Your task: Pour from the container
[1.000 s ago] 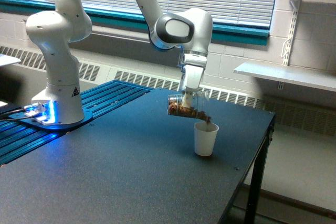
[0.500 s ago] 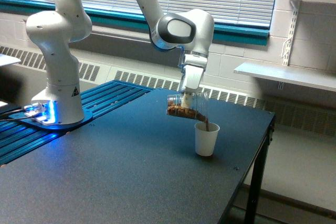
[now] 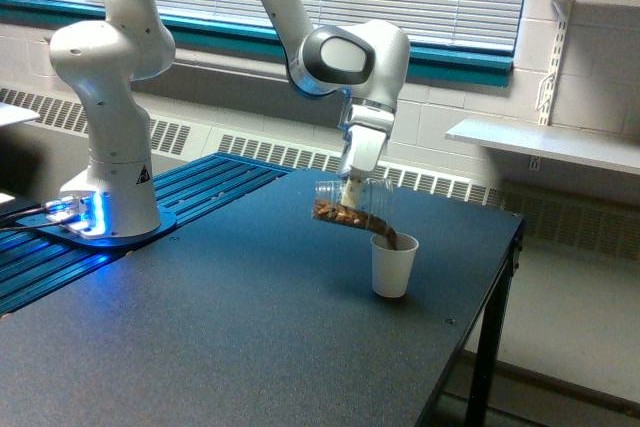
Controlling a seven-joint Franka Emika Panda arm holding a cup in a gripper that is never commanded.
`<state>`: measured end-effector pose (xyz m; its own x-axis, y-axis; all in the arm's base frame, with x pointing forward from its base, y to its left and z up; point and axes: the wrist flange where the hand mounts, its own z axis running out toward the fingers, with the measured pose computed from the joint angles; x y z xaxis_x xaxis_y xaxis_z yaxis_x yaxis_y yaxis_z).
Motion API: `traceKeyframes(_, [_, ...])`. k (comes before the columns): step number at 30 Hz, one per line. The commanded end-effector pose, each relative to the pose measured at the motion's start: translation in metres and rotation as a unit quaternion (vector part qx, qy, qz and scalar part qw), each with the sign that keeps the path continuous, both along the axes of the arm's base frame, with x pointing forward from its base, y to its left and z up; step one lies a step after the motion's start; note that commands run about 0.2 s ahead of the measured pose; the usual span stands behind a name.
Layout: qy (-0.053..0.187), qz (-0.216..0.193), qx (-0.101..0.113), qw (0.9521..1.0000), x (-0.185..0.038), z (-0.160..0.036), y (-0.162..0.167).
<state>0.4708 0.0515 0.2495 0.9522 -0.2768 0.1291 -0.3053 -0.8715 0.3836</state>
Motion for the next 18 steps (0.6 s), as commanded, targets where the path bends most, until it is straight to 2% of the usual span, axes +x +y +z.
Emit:
traceKeyframes(1, [0.006, 0.016, -0.009, 0.9998, 0.0032, 0.0028, 0.0055])
traceKeyframes(18, [0.027, 0.033, -0.019, 0.9989, 0.0129, 0.0087, 0.0084])
